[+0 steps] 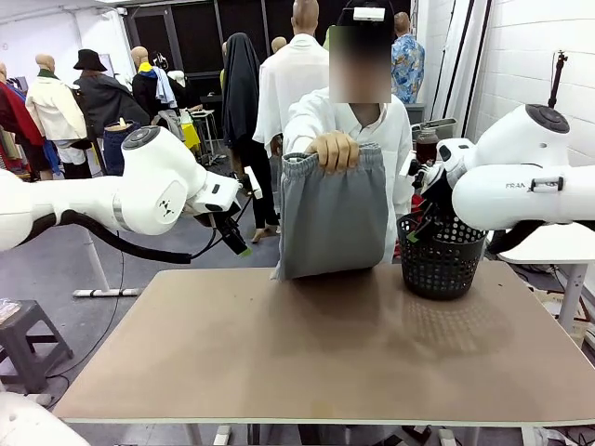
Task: Fold the training pants.
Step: Grab both ends of the Training pants handed by a person.
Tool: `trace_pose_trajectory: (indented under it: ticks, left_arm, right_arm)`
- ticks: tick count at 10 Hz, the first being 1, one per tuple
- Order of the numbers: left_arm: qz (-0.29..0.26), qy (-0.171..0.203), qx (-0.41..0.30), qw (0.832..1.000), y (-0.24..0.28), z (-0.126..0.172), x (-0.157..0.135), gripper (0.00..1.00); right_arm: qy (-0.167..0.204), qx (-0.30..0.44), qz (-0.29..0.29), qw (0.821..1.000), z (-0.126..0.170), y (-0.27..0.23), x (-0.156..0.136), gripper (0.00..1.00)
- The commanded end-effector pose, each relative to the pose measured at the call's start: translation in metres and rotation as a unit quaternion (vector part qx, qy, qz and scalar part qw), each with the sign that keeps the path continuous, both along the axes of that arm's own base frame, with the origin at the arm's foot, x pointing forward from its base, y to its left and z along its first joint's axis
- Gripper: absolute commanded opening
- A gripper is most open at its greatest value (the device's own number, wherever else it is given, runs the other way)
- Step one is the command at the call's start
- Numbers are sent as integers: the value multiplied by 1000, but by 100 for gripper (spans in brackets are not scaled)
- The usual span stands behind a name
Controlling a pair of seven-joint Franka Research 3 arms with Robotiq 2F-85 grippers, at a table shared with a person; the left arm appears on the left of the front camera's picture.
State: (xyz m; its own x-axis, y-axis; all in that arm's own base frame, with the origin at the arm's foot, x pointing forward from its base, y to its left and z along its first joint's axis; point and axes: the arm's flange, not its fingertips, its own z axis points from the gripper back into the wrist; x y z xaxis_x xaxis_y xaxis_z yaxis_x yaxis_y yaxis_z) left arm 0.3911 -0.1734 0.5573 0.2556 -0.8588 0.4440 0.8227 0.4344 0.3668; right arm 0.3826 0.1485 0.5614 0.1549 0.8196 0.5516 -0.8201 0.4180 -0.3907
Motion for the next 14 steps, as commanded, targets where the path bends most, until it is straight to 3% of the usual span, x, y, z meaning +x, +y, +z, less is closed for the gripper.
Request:
trace_pose_trajectory:
  ticks: [1,7,9,10,13,14]
  left_arm:
    - [-38,-8,-39,998,1,-2,18,100]
    - [-134,-50,-99,985,-5,-12,36,100]
    - [-114,-34,-97,988,-2,-8,32,100]
    - [-115,-50,-85,988,-11,-8,23,100]
    - [-116,-47,-86,988,-11,-8,23,100]
    - [-140,-66,-113,981,-10,-13,32,100]
  right_arm:
    - [11,27,63,998,-1,-4,24,100]
    - [23,94,171,980,-17,-11,45,100]
    - [17,87,139,986,-18,-9,42,100]
    - [17,91,154,984,-14,-9,31,100]
    - [19,89,144,985,-14,-9,32,100]
    - [17,107,164,981,-21,-6,40,100]
